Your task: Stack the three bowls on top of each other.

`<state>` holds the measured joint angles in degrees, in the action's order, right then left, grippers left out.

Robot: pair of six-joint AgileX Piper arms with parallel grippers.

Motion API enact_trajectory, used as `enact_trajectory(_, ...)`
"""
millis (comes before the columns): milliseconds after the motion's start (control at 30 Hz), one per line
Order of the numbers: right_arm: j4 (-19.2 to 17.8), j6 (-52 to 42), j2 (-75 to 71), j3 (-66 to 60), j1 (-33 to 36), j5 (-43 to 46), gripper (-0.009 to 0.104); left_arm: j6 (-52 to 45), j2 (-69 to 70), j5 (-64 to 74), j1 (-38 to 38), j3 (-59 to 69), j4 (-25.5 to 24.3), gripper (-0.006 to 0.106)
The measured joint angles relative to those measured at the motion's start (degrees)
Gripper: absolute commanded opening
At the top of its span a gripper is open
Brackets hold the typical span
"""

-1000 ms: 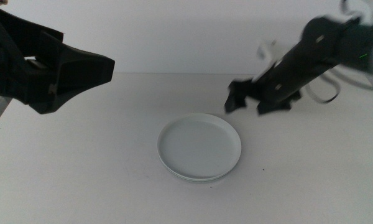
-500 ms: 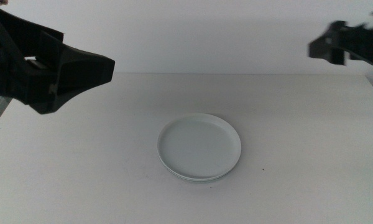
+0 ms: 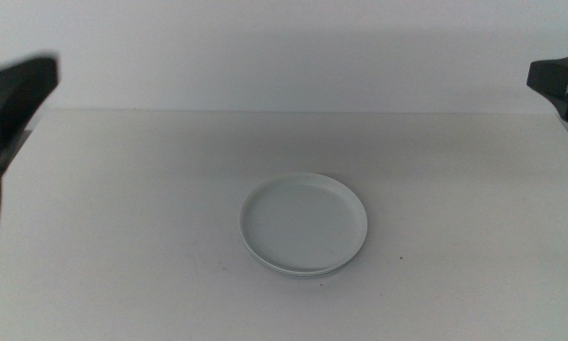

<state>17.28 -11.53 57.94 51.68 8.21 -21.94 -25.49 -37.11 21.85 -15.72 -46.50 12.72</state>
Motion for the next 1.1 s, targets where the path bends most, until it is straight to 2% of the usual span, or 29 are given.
enact_trajectory(300,-0.24,-1.34,-0.25,-1.07,0.00,6.54,0.084,0.00,14.22,0.00,8.76,12.18,2.95,0.094)
enact_trajectory(633,-0.24,-1.34,-0.25,-1.07,0.00,7.05,0.084,0.00,19.58,0.00,9.43,13.47,3.40,0.094)
enact_trajectory(767,-0.24,-1.34,-0.25,-1.07,0.00,7.30,0.084,0.49,19.82,0.00,9.51,13.81,1.24,0.094)
enact_trajectory(933,-0.24,-1.34,-0.25,-1.09,0.00,7.40,0.084,12.09,21.64,-3.01,10.44,17.03,-3.00,0.094)
enact_trajectory(1100,-0.24,-1.34,-0.25,-1.09,0.00,7.40,0.084,15.60,23.70,-3.94,11.07,20.06,-3.71,0.094)
